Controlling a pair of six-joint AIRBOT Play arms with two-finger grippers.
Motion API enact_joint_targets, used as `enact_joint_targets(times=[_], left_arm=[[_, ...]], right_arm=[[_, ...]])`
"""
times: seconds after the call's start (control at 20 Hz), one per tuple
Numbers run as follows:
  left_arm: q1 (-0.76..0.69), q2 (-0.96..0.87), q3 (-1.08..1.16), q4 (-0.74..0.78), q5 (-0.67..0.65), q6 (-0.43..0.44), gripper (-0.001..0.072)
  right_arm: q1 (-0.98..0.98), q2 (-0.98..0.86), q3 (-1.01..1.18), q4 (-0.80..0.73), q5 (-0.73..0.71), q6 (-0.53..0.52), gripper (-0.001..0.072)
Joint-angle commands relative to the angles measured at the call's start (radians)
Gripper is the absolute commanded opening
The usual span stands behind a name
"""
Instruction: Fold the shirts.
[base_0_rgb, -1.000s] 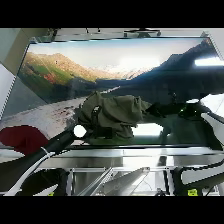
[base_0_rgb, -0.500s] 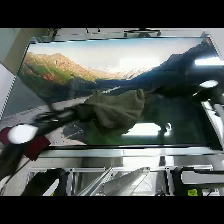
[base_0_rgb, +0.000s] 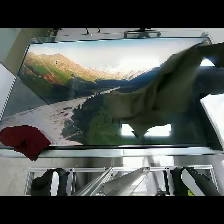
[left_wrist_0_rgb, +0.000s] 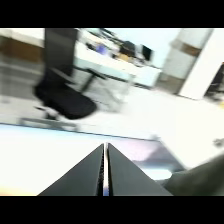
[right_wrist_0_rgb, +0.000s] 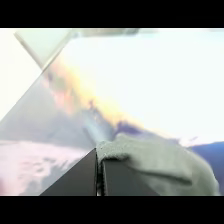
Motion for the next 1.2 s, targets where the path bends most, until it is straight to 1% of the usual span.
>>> enact_joint_targets(times=[0.0, 0.05, 0.15, 0.25, 0.3, 0.35, 0.4, 0.45, 0.5, 0.55, 0.6, 0.65, 0.75, 0.85, 0.95, 1.0, 1.05, 1.15], left_arm=[[0.096, -0.043, 0.005, -0.098, -0.175, 0.024, 0.0032], [0.069, -0.06, -0.052, -0.129, -0.196, 0.043, 0.0032], [-0.023, -0.106, -0.189, -0.133, -0.256, 0.066, 0.0032], [-0.164, -0.162, -0.346, -0.132, -0.238, 0.099, 0.0034], [-0.245, -0.196, -0.418, -0.131, -0.205, 0.123, 0.0054], [-0.339, -0.243, -0.488, -0.131, -0.139, 0.144, 0.0275], [-0.429, -0.291, -0.544, -0.131, -0.047, 0.167, 0.0421], [-0.525, -0.356, -0.591, -0.132, 0.07, 0.192, 0.0616], [-0.609, -0.429, -0.618, -0.131, 0.18, 0.199, 0.072], [-0.669, -0.51, -0.623, -0.132, 0.257, 0.205, 0.0713], [-0.715, -0.61, -0.601, -0.132, 0.3, 0.229, 0.0713], [-0.747, -0.731, -0.55, -0.132, 0.3, 0.281, 0.0712], [-0.79, -0.974, -0.401, -0.132, 0.23, 0.37, 0.0713], [-0.804, -1.177, -0.222, -0.132, 0.117, 0.408, 0.0713], [-0.8, -1.348, -0.031, -0.132, -0.014, 0.41, 0.0713], [-0.797, -1.406, 0.041, -0.132, -0.054, 0.41, 0.0713], [-0.796, -1.451, 0.104, -0.132, -0.08, 0.41, 0.0713], [-0.802, -1.514, 0.198, -0.132, -0.083, 0.41, 0.0711]], right_arm=[[0.027, 0.102, -0.016, -0.201, 0.024, 0.074, 0.0017], [0.046, 0.096, -0.063, -0.241, 0.036, 0.087, 0.0017], [0.073, 0.073, -0.192, -0.27, 0.042, 0.086, 0.0017], [0.078, 0.045, -0.318, -0.27, 0.041, 0.078, 0.0017], [0.078, 0.031, -0.369, -0.27, 0.04, 0.078, 0.0017], [0.077, 0.019, -0.415, -0.27, 0.04, 0.077, 0.0017], [0.077, 0.008, -0.45, -0.27, 0.041, 0.068, 0.0017], [0.077, 0.003, -0.475, -0.269, 0.04, 0.067, 0.0017], [0.077, 0.003, -0.494, -0.27, 0.039, 0.064, 0.0017], [0.077, 0.003, -0.502, -0.27, 0.039, 0.059, 0.0017], [0.077, 0.003, -0.503, -0.27, 0.041, 0.059, 0.0017], [0.077, 0.004, -0.503, -0.269, 0.04, 0.059, 0.0017], [0.077, 0.004, -0.503, -0.27, 0.041, 0.059, 0.0017], [0.077, 0.003, -0.503, -0.27, 0.039, 0.06, 0.0017], [0.077, 0.003, -0.503, -0.27, 0.038, 0.06, 0.0017], [0.077, 0.003, -0.503, -0.27, 0.038, 0.06, 0.0017], [0.077, 0.003, -0.503, -0.27, 0.038, 0.06, 0.0017], [0.077, 0.003, -0.503, -0.269, 0.026, 0.06, 0.0017]])
